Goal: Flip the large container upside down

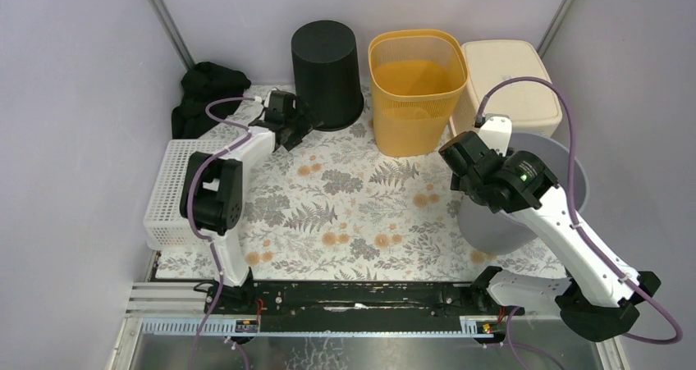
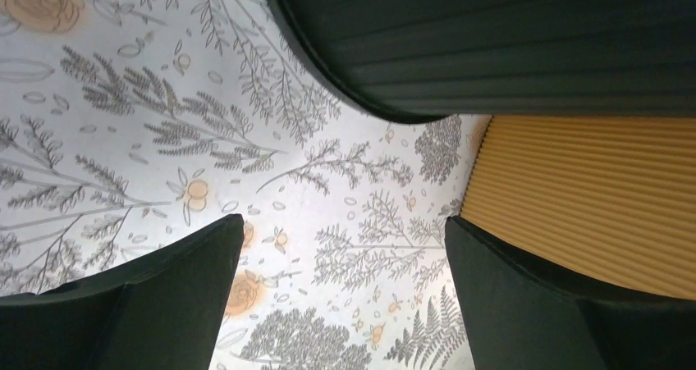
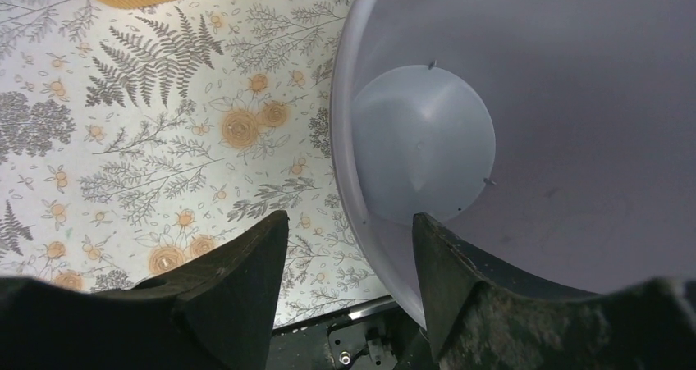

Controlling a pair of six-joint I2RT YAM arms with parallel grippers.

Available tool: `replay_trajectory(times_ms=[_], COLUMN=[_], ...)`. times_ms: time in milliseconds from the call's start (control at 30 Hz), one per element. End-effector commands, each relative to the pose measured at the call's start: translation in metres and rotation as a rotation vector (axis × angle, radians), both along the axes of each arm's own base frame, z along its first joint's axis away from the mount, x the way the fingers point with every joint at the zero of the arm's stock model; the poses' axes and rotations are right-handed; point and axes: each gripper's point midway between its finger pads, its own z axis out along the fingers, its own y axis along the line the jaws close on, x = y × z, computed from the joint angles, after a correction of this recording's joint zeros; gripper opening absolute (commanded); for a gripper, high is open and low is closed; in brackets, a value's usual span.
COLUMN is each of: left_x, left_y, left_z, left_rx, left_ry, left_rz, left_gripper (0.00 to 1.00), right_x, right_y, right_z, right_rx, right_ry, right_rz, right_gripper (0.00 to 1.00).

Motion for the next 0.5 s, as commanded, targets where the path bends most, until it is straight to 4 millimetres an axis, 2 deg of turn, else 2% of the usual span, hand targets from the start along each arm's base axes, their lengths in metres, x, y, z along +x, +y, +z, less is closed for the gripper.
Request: replay_trajectory(times_ms=[0, 233, 467], left_x=[-0.011, -0.042, -0.083], left_y=[-0.006, -0.017, -0.023], left_z=[0.019, 0.038, 0.069], left_rx=[-0.049, -0.057, -0.055], left_ry=[-0.045, -0.066, -0.091], left_rz=[-0.024, -0.076, -0.143], left_gripper=[1.0, 1.0, 1.0], right_x=[0.015, 0.028, 0.019], right_y=[0.004, 0.008, 0.023], right_z=[-0.004, -0.019, -0.029], right_rx=[0.035, 0.104, 0.15], right_ry=[-0.026, 0.064, 0.223], right_rz=[-0.002, 0.037, 0.103], right_gripper=[0.63, 0.57, 0.5])
